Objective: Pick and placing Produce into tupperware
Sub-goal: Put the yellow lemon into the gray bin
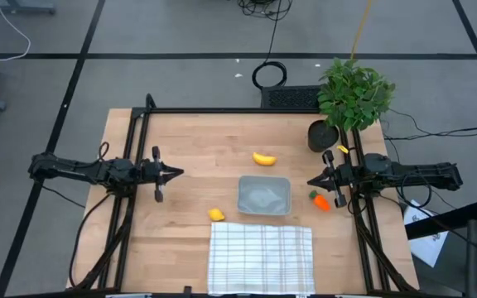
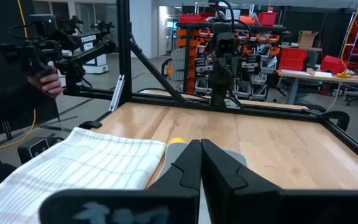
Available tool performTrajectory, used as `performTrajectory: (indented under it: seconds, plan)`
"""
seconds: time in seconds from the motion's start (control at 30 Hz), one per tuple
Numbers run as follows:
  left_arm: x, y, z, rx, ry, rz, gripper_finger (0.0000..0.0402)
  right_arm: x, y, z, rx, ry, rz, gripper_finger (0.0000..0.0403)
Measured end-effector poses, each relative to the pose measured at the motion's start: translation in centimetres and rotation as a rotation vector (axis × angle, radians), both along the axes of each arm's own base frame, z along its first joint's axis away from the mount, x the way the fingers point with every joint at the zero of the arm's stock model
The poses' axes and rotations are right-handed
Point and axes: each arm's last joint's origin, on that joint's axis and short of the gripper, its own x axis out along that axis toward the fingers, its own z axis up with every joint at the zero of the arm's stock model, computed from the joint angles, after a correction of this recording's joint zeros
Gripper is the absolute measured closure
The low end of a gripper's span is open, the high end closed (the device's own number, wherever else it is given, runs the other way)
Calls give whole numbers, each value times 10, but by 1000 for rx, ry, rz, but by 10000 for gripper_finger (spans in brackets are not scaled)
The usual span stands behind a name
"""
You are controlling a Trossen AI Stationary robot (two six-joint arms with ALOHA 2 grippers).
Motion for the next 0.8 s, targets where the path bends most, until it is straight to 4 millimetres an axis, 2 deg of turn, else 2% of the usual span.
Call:
performTrajectory:
  seconds: [0.53,0.8]
  plan:
    - [1,-1,14,-126,-161,-13,378,0,0,1,-3,-7,0,403]
    - [0,0,17,-80,-188,-8,378,0,0,6,-33,-71,-1,403]
